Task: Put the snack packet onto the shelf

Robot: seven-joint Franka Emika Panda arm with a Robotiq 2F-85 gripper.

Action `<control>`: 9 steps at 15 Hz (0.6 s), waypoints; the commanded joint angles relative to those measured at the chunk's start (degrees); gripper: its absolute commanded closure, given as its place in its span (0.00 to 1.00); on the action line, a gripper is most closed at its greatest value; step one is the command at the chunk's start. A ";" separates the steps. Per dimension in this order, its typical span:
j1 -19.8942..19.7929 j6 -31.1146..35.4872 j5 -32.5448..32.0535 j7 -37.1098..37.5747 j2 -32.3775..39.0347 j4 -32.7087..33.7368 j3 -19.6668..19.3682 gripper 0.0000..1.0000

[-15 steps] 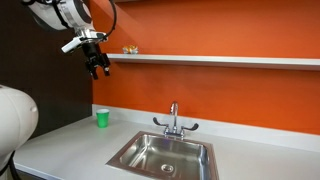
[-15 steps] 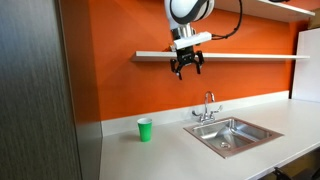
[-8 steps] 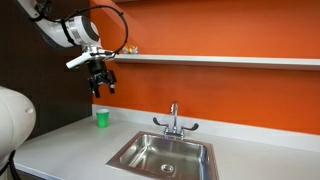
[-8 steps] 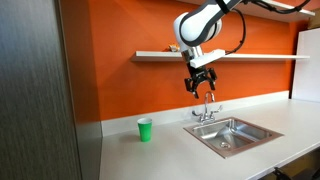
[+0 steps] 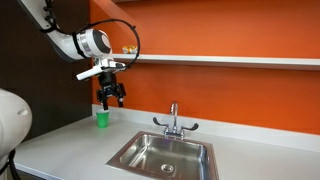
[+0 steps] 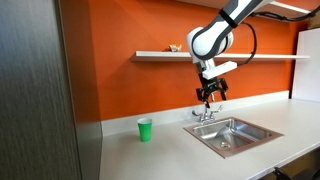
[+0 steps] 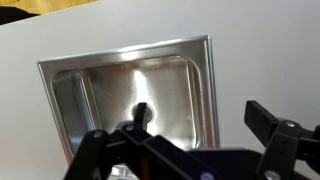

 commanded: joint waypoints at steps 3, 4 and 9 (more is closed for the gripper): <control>-4.28 6.72 0.76 -1.40 -1.61 -4.50 -2.56 0.00; -4.89 7.74 0.99 -1.24 -1.59 -5.03 -3.04 0.00; -7.51 10.05 1.72 -1.58 -0.94 -6.63 -5.03 0.00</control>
